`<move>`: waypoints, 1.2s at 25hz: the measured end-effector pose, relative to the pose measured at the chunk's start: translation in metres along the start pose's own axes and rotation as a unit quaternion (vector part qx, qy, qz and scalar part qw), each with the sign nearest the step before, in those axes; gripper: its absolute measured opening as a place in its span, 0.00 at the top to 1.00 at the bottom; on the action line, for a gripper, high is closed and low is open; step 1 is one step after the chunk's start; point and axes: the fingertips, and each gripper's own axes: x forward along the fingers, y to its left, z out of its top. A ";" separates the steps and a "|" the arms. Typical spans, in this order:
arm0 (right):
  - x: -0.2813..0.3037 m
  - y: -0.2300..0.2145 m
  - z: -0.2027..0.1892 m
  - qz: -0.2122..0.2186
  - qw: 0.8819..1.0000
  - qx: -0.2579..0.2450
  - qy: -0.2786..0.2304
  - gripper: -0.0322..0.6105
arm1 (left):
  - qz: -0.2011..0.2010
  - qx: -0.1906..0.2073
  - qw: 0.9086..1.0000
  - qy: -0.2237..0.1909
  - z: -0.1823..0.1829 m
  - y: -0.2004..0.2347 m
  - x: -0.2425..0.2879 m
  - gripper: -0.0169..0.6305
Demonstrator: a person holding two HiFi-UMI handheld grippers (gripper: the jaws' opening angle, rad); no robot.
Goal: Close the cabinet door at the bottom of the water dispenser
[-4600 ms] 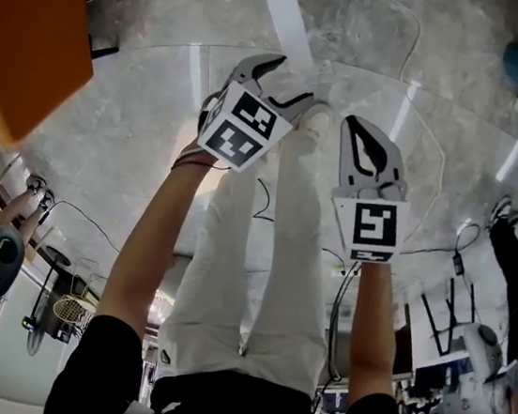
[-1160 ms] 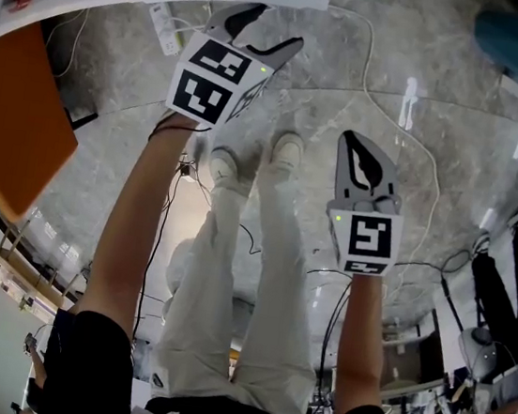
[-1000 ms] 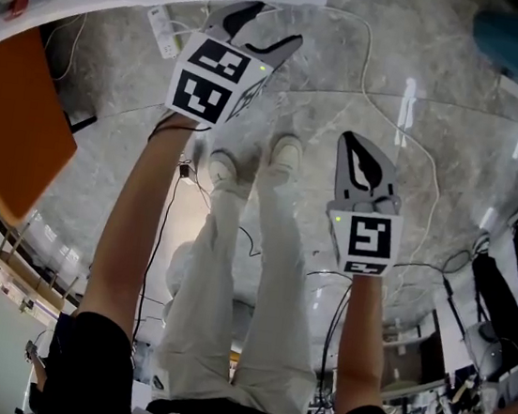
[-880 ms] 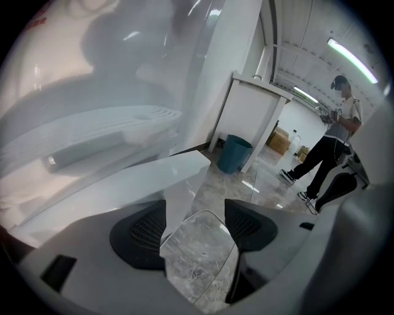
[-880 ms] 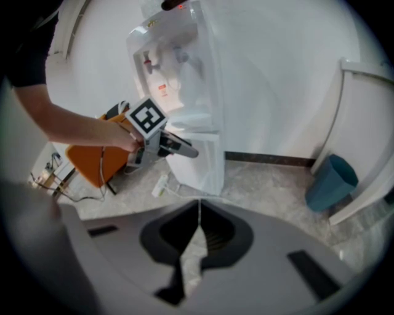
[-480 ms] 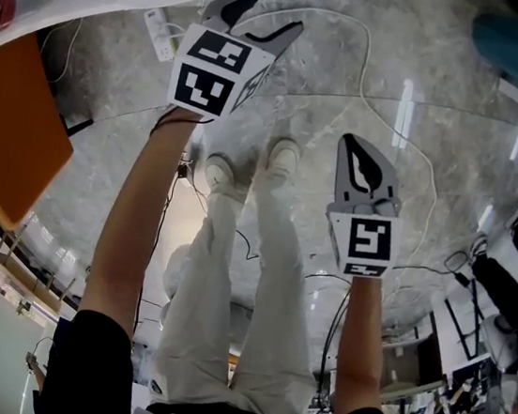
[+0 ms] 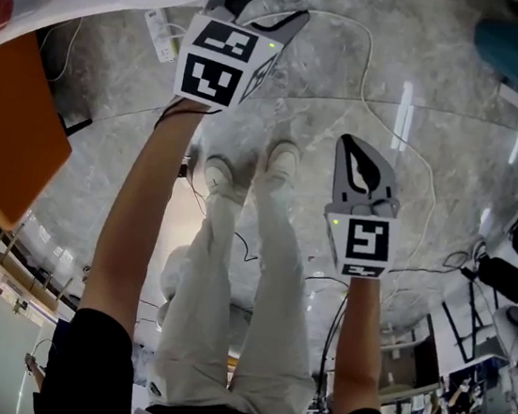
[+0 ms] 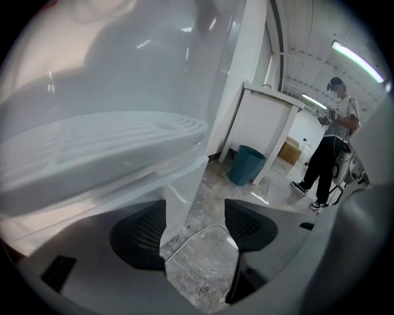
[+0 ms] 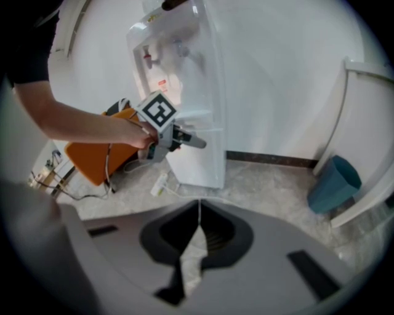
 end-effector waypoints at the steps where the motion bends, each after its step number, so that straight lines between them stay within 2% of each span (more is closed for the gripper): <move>1: 0.000 0.000 0.000 0.000 1.000 0.000 0.000 0.89 | 0.004 -0.003 1.000 -0.003 0.002 0.002 0.001 0.52; 9: 0.003 -0.002 -0.003 0.001 1.000 -0.001 0.004 0.89 | 0.012 -0.013 1.000 -0.010 0.004 0.005 0.005 0.50; 21: -0.003 0.005 0.011 -0.003 1.000 -0.008 -0.003 0.89 | -0.015 0.005 1.000 0.015 -0.014 -0.020 -0.014 0.50; 24: -0.009 0.008 0.021 -0.004 1.000 -0.009 -0.008 0.89 | -0.021 0.008 1.000 0.022 -0.019 -0.029 -0.030 0.55; 28: -0.020 0.016 0.036 -0.003 1.000 -0.013 -0.016 0.89 | -0.028 -0.005 0.999 0.033 -0.023 -0.038 -0.054 0.58; 30: -0.028 0.020 0.044 -0.003 1.000 -0.015 -0.019 0.89 | -0.027 -0.013 0.999 0.032 -0.020 -0.042 -0.069 0.64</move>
